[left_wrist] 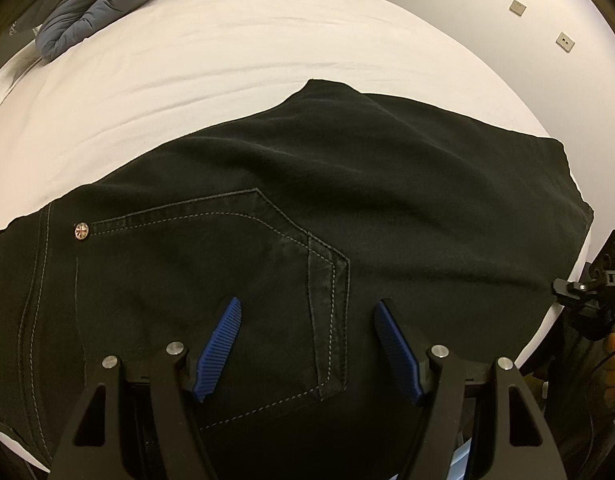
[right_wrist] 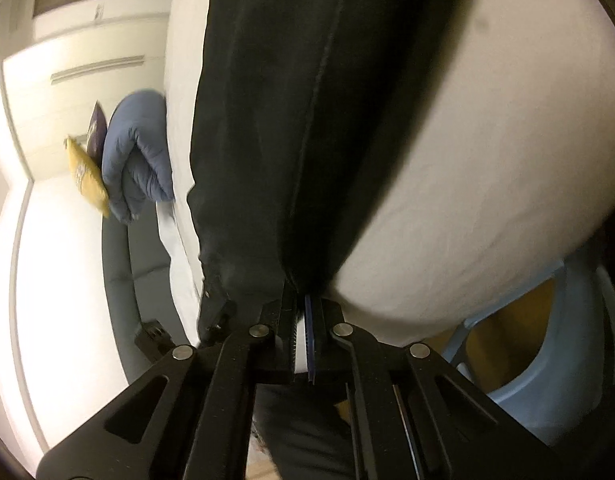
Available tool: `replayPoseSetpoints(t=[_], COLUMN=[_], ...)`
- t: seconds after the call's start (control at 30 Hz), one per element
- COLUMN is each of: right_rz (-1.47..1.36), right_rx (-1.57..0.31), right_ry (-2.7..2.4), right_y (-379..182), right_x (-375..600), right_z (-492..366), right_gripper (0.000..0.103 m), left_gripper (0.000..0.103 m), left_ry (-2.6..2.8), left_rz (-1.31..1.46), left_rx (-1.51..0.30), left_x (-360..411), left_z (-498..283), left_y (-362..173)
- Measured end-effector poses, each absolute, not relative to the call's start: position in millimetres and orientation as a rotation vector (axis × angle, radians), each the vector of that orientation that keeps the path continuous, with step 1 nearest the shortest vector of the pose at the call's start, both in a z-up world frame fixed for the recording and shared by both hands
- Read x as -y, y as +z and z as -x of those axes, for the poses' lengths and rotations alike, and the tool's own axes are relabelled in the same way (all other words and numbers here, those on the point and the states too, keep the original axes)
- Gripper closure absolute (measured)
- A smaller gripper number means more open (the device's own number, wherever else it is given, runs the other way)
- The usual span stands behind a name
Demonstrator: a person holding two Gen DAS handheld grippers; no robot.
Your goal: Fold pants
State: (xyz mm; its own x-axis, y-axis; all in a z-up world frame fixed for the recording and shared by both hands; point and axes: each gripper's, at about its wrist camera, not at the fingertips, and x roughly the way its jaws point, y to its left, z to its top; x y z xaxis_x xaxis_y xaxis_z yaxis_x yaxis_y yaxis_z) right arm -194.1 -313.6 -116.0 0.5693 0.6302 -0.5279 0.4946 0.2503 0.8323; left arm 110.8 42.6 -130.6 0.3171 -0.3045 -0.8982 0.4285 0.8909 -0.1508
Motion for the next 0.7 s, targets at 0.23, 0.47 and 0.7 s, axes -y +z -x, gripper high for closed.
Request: replayPoseSetpoints(t=[0.23, 0.47, 0.7], right_rz=[-1.344, -1.402, -1.486], right_rx=[-0.998, -0.800, -0.707], right_ry=[0.024, -0.184, -0.218], right_y=[-70, -46, -63], right_x=[348, 440, 479], right_z=[226, 269, 264], right_gripper=[0.045, 0.045, 0.047], left_gripper=[0.032, 0.032, 0.032], left_ry=[-0.446, -0.467, -0.481], left_rz=[-0.130, -0.124, -0.167], left_rx=[-1.160, -1.113, -1.137], left_x=[-29, 7, 41], left_z=[-106, -96, -98], left_y=[-124, -108, -132])
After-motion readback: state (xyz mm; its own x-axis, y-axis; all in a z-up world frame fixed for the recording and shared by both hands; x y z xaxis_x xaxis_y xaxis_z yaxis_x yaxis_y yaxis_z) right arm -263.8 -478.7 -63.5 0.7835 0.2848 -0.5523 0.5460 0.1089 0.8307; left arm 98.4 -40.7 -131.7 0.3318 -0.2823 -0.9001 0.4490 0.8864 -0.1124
